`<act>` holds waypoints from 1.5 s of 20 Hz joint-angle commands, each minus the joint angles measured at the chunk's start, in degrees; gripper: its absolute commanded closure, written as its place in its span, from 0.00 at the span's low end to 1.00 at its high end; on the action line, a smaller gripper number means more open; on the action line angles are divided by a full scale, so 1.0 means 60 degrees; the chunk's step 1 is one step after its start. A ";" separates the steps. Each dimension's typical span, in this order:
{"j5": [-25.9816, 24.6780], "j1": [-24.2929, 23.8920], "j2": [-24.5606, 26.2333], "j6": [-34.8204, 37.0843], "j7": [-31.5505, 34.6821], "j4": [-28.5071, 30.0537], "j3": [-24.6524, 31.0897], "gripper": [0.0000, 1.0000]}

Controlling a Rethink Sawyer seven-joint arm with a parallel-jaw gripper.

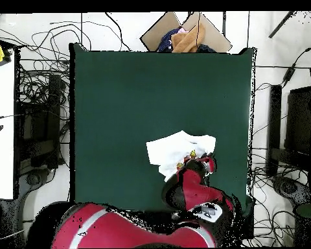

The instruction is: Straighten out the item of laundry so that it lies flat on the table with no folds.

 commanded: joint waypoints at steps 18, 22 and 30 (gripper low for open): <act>0.0611 0.0937 0.0477 -0.0111 0.1021 -0.1106 -0.1260 1.00; 0.0194 0.0807 -0.1005 0.1944 0.1078 -0.0681 -0.0808 1.00; 0.0383 0.1432 -0.4242 0.6637 0.1117 0.0341 -0.0309 1.00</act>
